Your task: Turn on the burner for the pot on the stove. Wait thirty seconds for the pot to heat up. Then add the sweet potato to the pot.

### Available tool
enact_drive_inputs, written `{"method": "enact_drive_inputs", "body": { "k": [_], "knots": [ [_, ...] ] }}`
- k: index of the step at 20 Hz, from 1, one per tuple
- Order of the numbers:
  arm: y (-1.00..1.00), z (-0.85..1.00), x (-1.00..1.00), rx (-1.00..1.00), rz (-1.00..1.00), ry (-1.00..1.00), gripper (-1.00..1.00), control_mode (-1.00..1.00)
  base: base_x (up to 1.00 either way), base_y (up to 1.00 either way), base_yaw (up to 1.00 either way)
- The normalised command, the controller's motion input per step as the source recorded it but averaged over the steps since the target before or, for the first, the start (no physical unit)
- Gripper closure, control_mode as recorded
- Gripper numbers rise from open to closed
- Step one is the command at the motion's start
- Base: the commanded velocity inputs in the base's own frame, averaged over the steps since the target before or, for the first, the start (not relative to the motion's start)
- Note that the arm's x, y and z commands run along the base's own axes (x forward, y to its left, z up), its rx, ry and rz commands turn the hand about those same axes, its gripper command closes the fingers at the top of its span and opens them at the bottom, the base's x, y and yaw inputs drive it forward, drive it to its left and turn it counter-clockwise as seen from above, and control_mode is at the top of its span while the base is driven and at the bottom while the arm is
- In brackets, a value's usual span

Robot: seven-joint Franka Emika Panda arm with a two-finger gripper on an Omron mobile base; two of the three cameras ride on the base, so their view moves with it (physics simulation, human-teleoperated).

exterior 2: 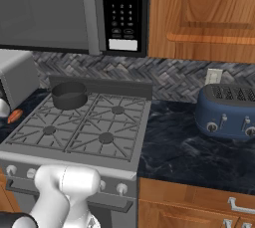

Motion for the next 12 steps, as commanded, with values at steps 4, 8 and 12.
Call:
{"method": "enact_drive_inputs", "body": {
  "k": [4,8,12],
  "knots": [
    [0.44,-0.25,0.23,0.07,0.01,0.07,-1.0,-1.0,0.0,0.0,0.0],
    [0.38,-0.29,0.22,0.11,0.0,0.03,-1.0,-1.0,0.0,0.0,0.0],
    [0.31,-0.31,0.21,0.07,0.0,0.01,-1.0,-1.0,0.0,0.0,0.0]
  ]
}}
